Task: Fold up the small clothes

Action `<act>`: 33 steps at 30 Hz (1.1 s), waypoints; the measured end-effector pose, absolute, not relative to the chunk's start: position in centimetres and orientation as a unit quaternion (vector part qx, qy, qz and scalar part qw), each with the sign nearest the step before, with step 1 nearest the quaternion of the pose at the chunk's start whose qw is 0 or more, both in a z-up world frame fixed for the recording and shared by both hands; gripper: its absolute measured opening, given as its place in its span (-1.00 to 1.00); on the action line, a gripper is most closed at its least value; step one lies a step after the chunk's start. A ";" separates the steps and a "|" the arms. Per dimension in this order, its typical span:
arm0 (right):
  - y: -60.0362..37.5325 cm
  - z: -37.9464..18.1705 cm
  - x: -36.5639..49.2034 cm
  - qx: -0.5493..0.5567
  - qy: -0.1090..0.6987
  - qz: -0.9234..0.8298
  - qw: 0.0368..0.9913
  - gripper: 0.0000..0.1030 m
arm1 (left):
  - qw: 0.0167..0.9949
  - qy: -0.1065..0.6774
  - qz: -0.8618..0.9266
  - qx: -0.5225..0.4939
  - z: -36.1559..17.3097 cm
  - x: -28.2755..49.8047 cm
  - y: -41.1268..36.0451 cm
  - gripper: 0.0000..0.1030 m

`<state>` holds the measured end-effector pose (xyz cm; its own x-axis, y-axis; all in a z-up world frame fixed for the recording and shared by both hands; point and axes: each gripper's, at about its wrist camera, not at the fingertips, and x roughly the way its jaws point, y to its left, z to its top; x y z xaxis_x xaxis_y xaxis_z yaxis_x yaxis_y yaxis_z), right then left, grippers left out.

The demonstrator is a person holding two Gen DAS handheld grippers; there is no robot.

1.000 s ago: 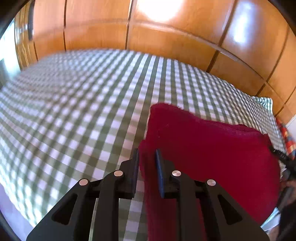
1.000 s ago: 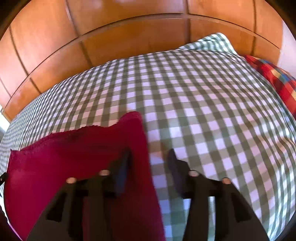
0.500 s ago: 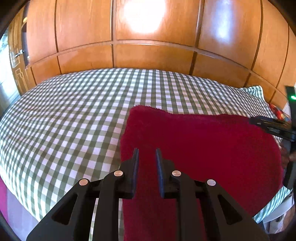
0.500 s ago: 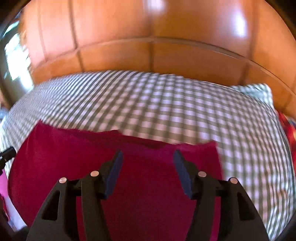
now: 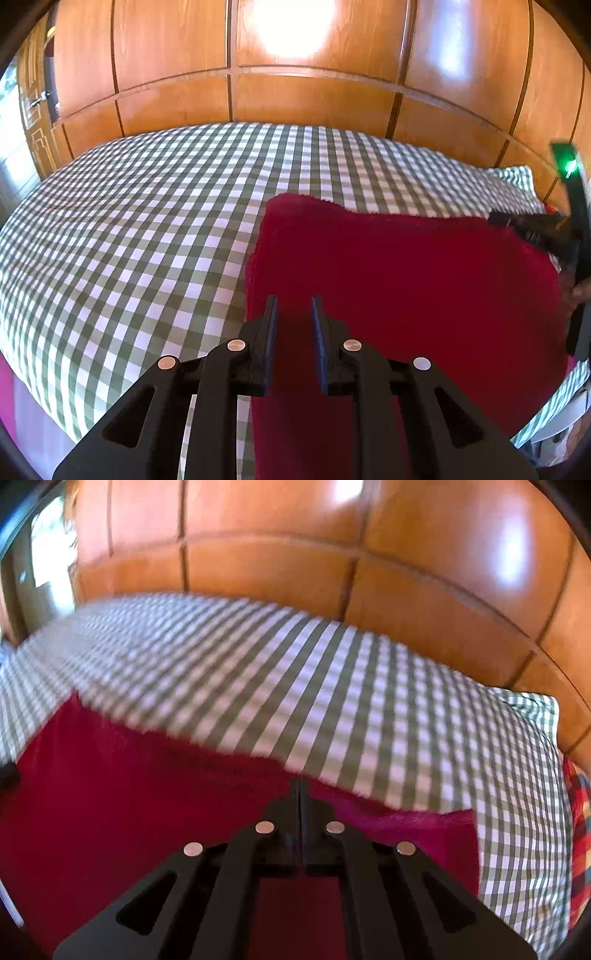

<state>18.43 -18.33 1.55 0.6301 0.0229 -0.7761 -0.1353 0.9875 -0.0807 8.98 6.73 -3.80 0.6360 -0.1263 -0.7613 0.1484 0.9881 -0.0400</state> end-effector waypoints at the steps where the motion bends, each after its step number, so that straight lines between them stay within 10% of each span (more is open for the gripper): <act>1: -18.4 1.1 18.8 -0.067 0.431 0.037 0.899 -1.00 | 0.903 0.424 -0.072 0.017 -4.2 9.2 6.7 -0.63; 9: -18.5 -1.8 19.1 -0.069 0.455 0.018 0.888 -0.96 | 0.902 0.426 -0.076 -0.009 -4.1 9.8 7.4 -0.60; 13: -20.6 0.2 17.2 -0.017 0.430 0.014 0.903 -0.11 | 0.922 0.377 -0.090 0.000 -1.4 10.0 7.4 -0.24; 25: -25.0 0.1 11.9 0.032 0.430 -0.036 0.902 0.15 | 0.872 0.435 -0.179 0.135 -4.4 16.3 -1.4 -0.24; 28: -25.5 -0.4 12.1 0.042 0.422 -0.042 0.905 0.21 | 0.864 0.458 -0.135 0.160 -6.6 18.2 -1.8 -0.68; 33: -26.0 -1.9 12.9 0.049 0.418 -0.057 0.905 0.31 | 0.877 0.463 -0.091 0.086 -8.3 19.9 0.8 -0.68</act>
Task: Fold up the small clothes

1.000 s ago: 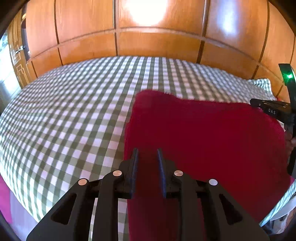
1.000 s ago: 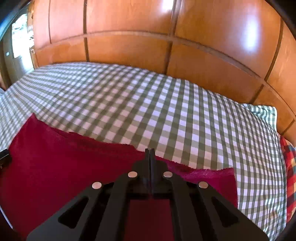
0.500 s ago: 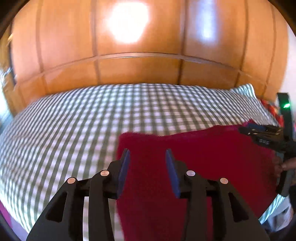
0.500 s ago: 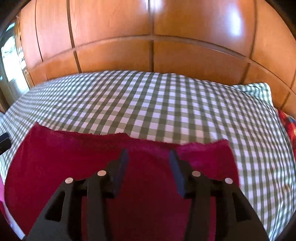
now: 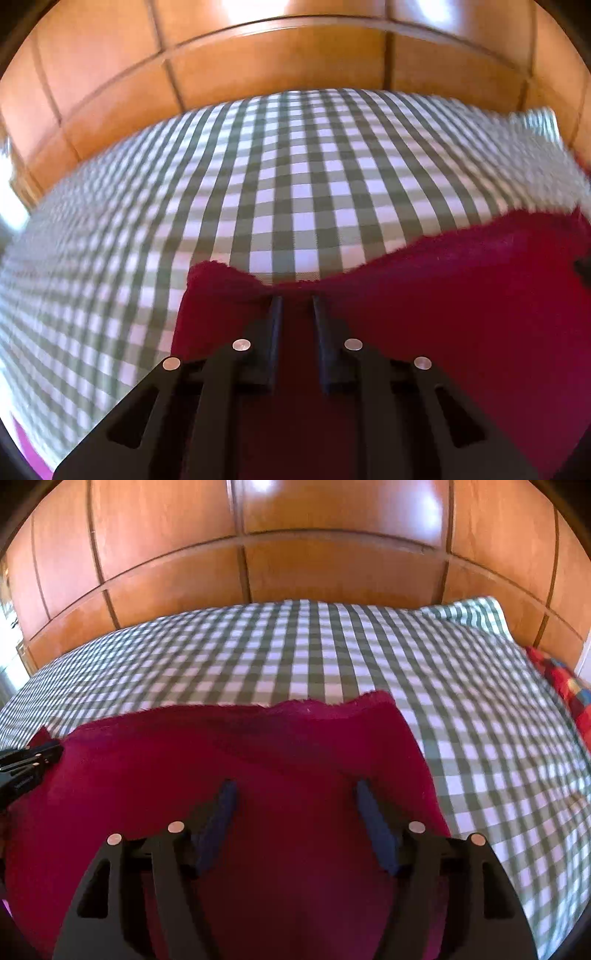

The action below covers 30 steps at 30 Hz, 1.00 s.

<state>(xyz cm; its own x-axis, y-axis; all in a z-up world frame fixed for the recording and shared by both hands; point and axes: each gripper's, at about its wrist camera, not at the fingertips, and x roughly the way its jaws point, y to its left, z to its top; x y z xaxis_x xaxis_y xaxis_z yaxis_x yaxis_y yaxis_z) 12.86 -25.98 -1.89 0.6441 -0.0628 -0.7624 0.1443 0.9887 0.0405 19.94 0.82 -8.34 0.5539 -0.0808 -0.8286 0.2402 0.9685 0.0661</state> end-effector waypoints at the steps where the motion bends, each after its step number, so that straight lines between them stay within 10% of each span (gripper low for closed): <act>1: -25.8 -1.9 12.8 0.044 0.418 -0.058 0.906 0.33 | 0.878 0.463 -0.091 0.080 -8.3 19.9 1.0 -0.68; 13: -26.2 -2.0 12.3 0.059 0.406 -0.046 0.911 0.36 | 0.890 0.441 -0.091 -0.078 -4.0 13.2 9.3 -0.61; 17: -25.9 -1.9 12.1 0.051 0.404 -0.050 0.912 0.38 | 0.888 0.438 -0.060 -0.127 -4.2 10.3 14.1 -0.18; 25: -25.4 -2.0 12.0 0.034 0.407 -0.060 0.911 0.42 | 0.841 0.465 -0.189 -0.199 -5.1 5.4 16.7 -0.14; 27: -25.4 -2.0 12.0 0.033 0.407 -0.060 0.911 0.42 | 0.834 0.472 -0.222 -0.178 -5.0 4.4 15.4 -0.15; 30: -25.4 -2.0 12.0 0.034 0.407 -0.060 0.911 0.42 | 0.839 0.479 -0.227 -0.121 -5.3 3.0 13.8 -0.74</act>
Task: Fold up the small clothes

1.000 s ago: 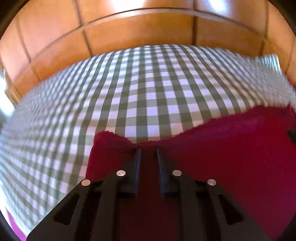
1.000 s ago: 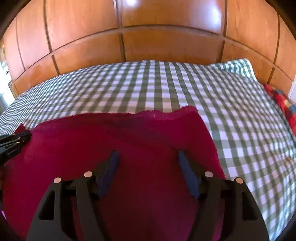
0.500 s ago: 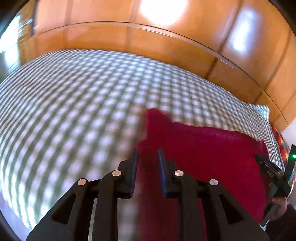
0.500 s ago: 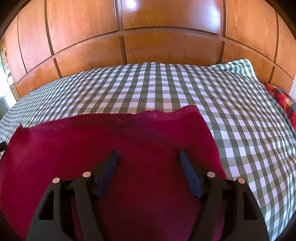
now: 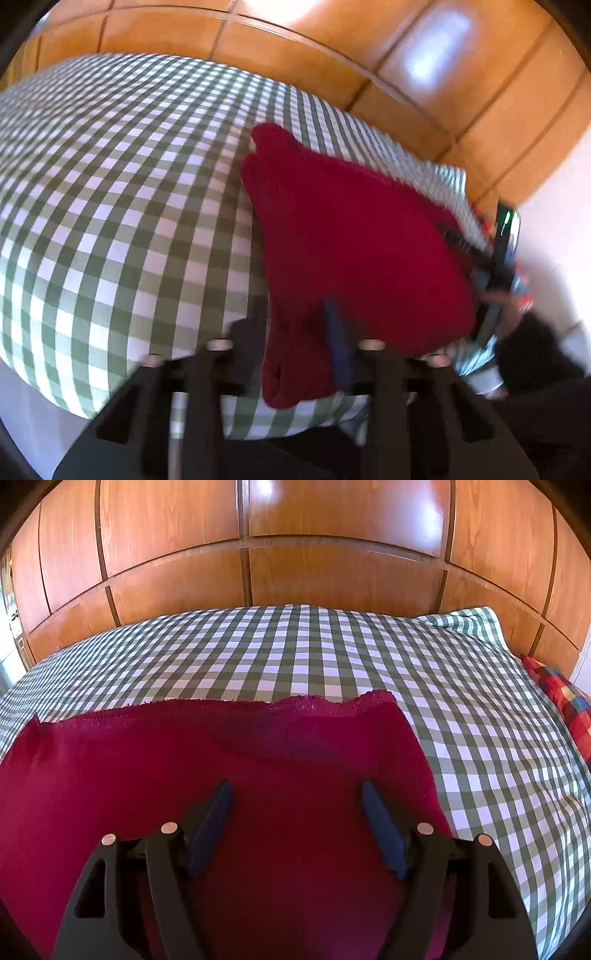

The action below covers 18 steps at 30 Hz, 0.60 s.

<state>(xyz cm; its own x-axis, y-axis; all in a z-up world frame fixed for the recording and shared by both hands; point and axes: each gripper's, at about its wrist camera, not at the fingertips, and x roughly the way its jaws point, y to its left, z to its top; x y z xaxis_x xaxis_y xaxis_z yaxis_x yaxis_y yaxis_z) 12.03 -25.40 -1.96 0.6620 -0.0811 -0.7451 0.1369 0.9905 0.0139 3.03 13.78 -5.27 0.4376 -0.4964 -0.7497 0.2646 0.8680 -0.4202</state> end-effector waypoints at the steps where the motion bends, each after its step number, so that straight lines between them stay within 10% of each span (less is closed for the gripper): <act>1: -25.5 -2.0 12.0 0.036 0.406 -0.058 0.911 0.42 | 0.841 0.479 -0.225 -0.115 -5.3 2.8 13.8 -0.83; 10: -25.4 -1.9 11.9 0.038 0.403 -0.054 0.913 0.44 | 0.840 0.478 -0.227 -0.119 -5.9 2.0 15.6 -0.85; 14: -25.5 -1.9 11.9 0.040 0.403 -0.054 0.913 0.44 | 0.841 0.458 -0.248 -0.144 -4.2 0.8 16.7 -0.20; 18: -25.4 -1.9 11.9 0.039 0.403 -0.054 0.913 0.45 | 0.839 0.461 -0.269 -0.108 -4.4 -0.7 16.0 -0.09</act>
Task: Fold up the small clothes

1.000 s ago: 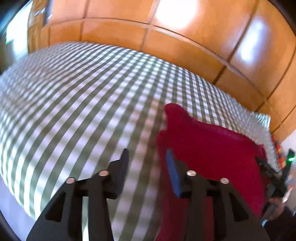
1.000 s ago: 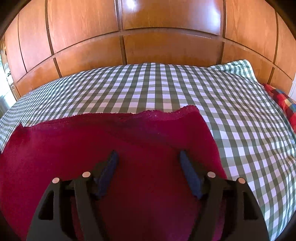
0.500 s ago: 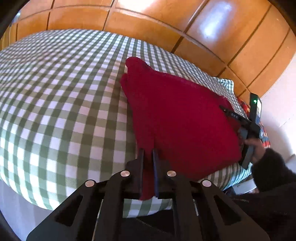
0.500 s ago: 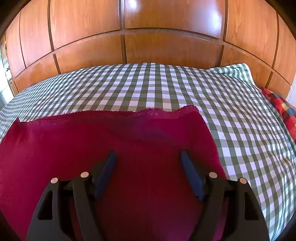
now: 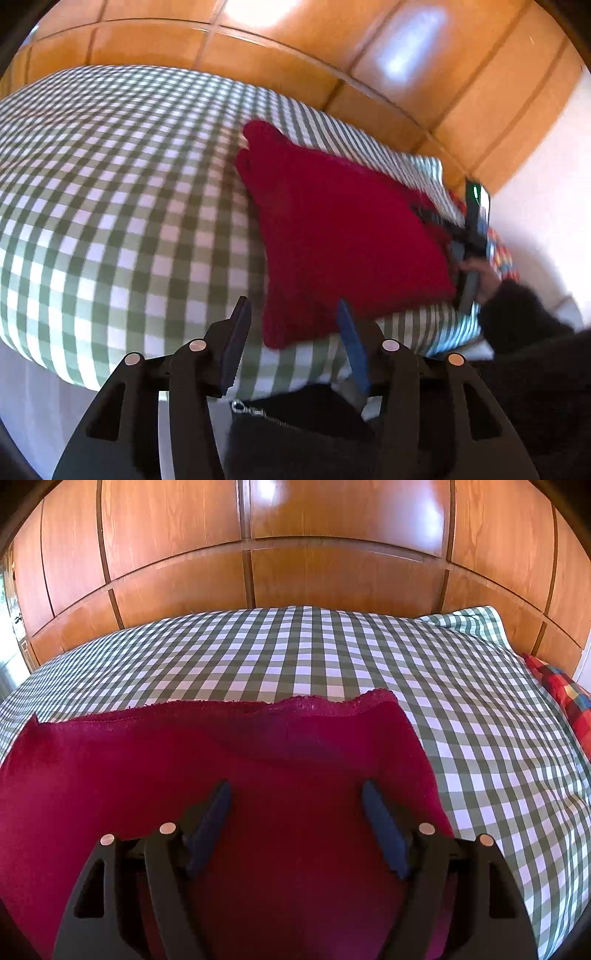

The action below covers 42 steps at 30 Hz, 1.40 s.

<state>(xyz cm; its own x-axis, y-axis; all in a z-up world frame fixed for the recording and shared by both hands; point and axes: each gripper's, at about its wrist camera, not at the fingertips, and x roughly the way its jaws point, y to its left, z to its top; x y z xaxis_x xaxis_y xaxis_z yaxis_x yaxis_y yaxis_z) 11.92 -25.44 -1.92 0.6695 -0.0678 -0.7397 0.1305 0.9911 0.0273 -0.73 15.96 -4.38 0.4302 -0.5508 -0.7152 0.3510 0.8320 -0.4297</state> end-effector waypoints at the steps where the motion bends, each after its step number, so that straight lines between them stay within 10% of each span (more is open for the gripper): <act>1: -25.4 -1.9 11.9 0.038 0.403 -0.055 0.913 0.45 | 0.838 0.465 -0.273 -0.088 -4.8 -1.0 15.3 -0.09; 4: -25.4 -1.9 11.9 0.039 0.403 -0.054 0.913 0.45 | 0.832 0.480 -0.277 -0.023 -6.3 -1.6 13.6 -0.84; 28: -33.0 3.6 1.8 0.121 0.425 0.000 0.897 0.56 | 0.857 0.437 -0.269 -0.054 -3.6 2.5 11.9 -1.00; 35: -34.3 0.5 -3.9 0.129 0.497 0.038 0.857 0.10 | 0.849 0.456 -0.260 -0.058 -5.7 3.4 10.9 -1.00; 37: -33.1 -1.2 -4.2 0.116 0.520 0.040 0.845 -0.84 | 0.848 0.459 -0.257 -0.065 -6.0 3.8 11.0 -1.00; 42: -34.0 0.5 -5.2 0.095 0.503 0.032 0.859 -0.89 | 0.849 0.460 -0.250 -0.069 -5.7 3.7 11.7 -1.00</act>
<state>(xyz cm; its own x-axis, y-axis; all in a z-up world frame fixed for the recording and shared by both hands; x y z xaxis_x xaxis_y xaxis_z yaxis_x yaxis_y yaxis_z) -5.20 -34.04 0.47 0.4929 0.1501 -0.8570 0.0402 0.9800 0.1948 3.65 11.67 -5.75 0.4516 -0.4881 -0.7468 0.3618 0.8654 -0.3468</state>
